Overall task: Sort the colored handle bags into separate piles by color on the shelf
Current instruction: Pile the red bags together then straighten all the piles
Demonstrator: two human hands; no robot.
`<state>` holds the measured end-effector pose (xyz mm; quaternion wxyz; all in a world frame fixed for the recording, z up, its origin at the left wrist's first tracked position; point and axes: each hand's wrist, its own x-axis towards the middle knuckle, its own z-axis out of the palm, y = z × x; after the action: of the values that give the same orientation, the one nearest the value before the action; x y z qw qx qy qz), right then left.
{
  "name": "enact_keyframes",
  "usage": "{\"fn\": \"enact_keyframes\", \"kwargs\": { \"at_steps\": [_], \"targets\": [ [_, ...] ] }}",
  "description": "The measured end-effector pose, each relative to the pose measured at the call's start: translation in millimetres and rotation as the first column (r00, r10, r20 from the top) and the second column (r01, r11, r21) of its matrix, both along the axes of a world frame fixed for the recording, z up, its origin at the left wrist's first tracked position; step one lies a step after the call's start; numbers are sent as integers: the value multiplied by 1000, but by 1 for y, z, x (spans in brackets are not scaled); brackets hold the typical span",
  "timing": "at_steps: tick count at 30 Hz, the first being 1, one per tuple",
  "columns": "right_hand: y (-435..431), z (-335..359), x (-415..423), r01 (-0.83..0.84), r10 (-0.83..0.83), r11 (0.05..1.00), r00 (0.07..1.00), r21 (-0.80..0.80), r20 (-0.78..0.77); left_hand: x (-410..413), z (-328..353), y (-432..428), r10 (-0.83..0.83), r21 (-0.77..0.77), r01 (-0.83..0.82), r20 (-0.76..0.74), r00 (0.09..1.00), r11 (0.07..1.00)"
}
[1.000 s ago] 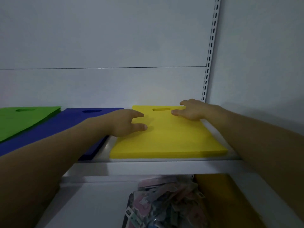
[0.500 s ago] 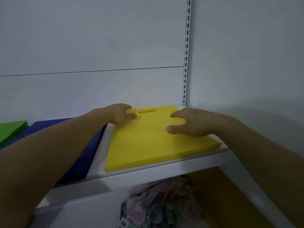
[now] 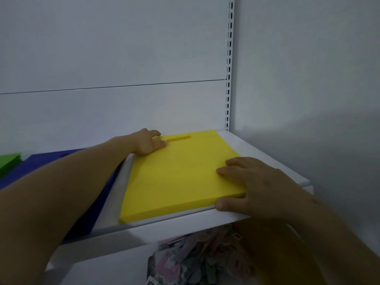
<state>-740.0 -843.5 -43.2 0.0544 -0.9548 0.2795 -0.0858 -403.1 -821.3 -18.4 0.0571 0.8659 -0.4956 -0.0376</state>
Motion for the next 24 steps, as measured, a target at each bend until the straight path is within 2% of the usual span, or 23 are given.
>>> {"fn": "enact_keyframes", "kwargs": {
  "at_steps": [7, 12, 19, 24],
  "targets": [
    [-6, -7, -1, 14, -11, 999, 997, -40, 71, 4, -6, -12, 15, -67, -21, -80, 997, 998],
    [-5, -11, -1, -17, 20, 994, 999, -106, 33, 6, -10, -16, 31, -150, -50, -127, 991, 987],
    [-8, -10, -4, -23, 29, 996, 997, -84, 77, 7, -15, -14, 14, -272, -76, -223, 975, 959],
    [-9, -13, -3, -38, 48, 994, 994, -100, 95, 12, -14, -11, 24, -298, -108, -274, 962, 948]
  ]
}}
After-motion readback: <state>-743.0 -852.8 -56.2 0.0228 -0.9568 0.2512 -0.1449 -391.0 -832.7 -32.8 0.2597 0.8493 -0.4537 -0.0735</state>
